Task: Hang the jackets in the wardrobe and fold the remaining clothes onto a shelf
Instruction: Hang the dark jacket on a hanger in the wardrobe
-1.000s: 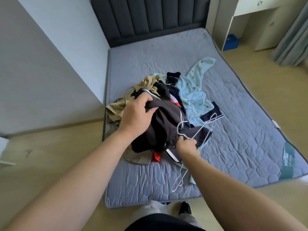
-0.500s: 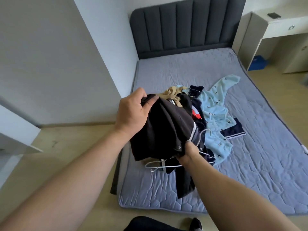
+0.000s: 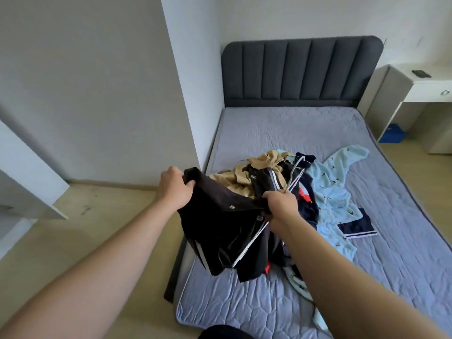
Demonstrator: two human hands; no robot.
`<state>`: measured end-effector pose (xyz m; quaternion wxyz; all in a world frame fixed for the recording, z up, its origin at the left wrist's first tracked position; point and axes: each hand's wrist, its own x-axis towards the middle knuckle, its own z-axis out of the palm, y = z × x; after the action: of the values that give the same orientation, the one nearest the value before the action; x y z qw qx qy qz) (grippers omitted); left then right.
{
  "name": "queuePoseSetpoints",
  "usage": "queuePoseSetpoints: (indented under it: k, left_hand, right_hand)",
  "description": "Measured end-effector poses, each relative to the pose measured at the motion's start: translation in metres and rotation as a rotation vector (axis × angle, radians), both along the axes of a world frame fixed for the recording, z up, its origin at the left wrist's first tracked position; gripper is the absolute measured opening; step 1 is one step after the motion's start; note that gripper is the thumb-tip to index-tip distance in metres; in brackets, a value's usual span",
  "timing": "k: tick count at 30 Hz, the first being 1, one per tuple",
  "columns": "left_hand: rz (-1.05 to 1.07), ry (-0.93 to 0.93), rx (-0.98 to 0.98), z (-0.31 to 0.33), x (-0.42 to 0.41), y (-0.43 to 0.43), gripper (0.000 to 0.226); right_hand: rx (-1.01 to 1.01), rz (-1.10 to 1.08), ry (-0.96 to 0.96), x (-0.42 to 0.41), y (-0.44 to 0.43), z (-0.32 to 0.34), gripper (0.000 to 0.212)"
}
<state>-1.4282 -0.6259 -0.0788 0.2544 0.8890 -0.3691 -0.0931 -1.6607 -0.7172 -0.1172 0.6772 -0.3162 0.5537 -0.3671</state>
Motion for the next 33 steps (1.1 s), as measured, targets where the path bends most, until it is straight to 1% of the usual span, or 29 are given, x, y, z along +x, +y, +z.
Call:
queuePoseSetpoints:
  k: [1, 2, 3, 4, 5, 6, 7, 8, 9, 10, 12, 14, 15, 17, 18, 20, 22, 25, 27, 28, 31, 33]
  left_hand:
    - [-0.095, 0.014, 0.049, -0.002, -0.005, 0.003, 0.044]
    - [-0.247, 0.039, 0.079, -0.005, -0.012, 0.005, 0.066]
    - [-0.427, 0.103, 0.11, -0.007, -0.023, 0.007, 0.085]
    - [-0.607, 0.213, 0.142, -0.009, -0.032, 0.01, 0.098]
    - [-0.748, 0.349, 0.169, -0.011, -0.04, 0.011, 0.101]
    - [-0.827, 0.452, 0.154, -0.016, -0.046, 0.01, 0.093]
    - [-0.837, 0.474, 0.102, -0.021, -0.051, 0.008, 0.08]
    - [-0.804, 0.438, 0.027, -0.024, -0.055, 0.003, 0.068]
    - [-0.755, 0.369, -0.018, -0.028, -0.057, -0.001, 0.062]
    - [-0.715, 0.318, -0.047, -0.032, -0.058, -0.005, 0.06]
    - [-0.708, 0.294, -0.059, -0.035, -0.062, -0.008, 0.056]
    - [-0.694, 0.292, -0.02, -0.032, -0.067, -0.011, 0.05]
    - [-0.676, 0.286, -0.002, -0.028, -0.069, -0.013, 0.05]
    - [-0.648, 0.271, 0.0, -0.022, -0.07, -0.015, 0.053]
    - [-0.646, 0.268, 0.0, -0.019, -0.07, -0.017, 0.052]
    - [-0.671, 0.257, 0.006, -0.016, -0.072, -0.018, 0.045]
    - [-0.7, 0.227, -0.023, -0.013, -0.073, -0.019, 0.037]
    - [-0.71, 0.212, -0.129, -0.002, -0.075, -0.018, 0.041]
    - [-0.689, 0.225, -0.242, 0.011, -0.077, -0.016, 0.037]
    - [-0.669, 0.232, -0.295, 0.018, -0.078, -0.015, 0.036]
    - [-0.561, 0.208, -0.392, 0.035, -0.072, -0.016, 0.037]
    - [-0.48, 0.175, -0.388, 0.038, -0.063, -0.016, 0.035]
  right_hand:
    - [-0.012, 0.007, -0.007, 0.006, 0.001, 0.007, 0.023]
    - [-0.029, 0.023, -0.009, 0.012, 0.001, 0.013, 0.021]
    - [-0.047, 0.044, -0.008, 0.015, 0.002, 0.016, 0.02]
    - [-0.069, 0.067, 0.006, 0.02, 0.003, 0.019, 0.02]
    - [-0.094, 0.086, 0.029, 0.024, 0.005, 0.021, 0.021]
    - [-0.122, 0.098, 0.065, 0.027, 0.006, 0.021, 0.022]
    - [-0.15, 0.101, 0.104, 0.028, 0.007, 0.021, 0.023]
    - [-0.168, 0.104, 0.133, 0.028, 0.009, 0.022, 0.025]
    - [-0.177, 0.106, 0.145, 0.027, 0.01, 0.023, 0.025]
    - [-0.177, 0.112, 0.15, 0.026, 0.011, 0.023, 0.027]
    - [-0.171, 0.122, 0.159, 0.021, 0.012, 0.024, 0.031]
    - [-0.18, 0.107, 0.141, 0.015, 0.012, 0.026, 0.024]
    - [-0.177, 0.1, 0.115, 0.012, 0.011, 0.025, 0.023]
    - [-0.167, 0.122, 0.089, 0.006, 0.012, 0.021, 0.029]
    - [-0.177, 0.162, 0.127, 0.003, 0.014, 0.018, 0.034]
    - [-0.204, 0.289, 0.268, -0.002, 0.021, 0.009, 0.043]
    - [-0.236, 0.406, 0.417, -0.005, 0.028, 0.0, 0.046]
    - [-0.289, 0.517, 0.629, -0.005, 0.032, -0.019, 0.045]
    - [-0.287, 0.55, 0.752, -0.004, 0.033, -0.027, 0.04]
    - [-0.254, 0.554, 0.768, -0.004, 0.033, -0.03, 0.033]
    - [-0.163, 0.562, 0.708, -0.007, 0.033, -0.036, 0.014]
    - [-0.191, 0.557, 0.749, -0.014, 0.031, -0.034, 0.012]
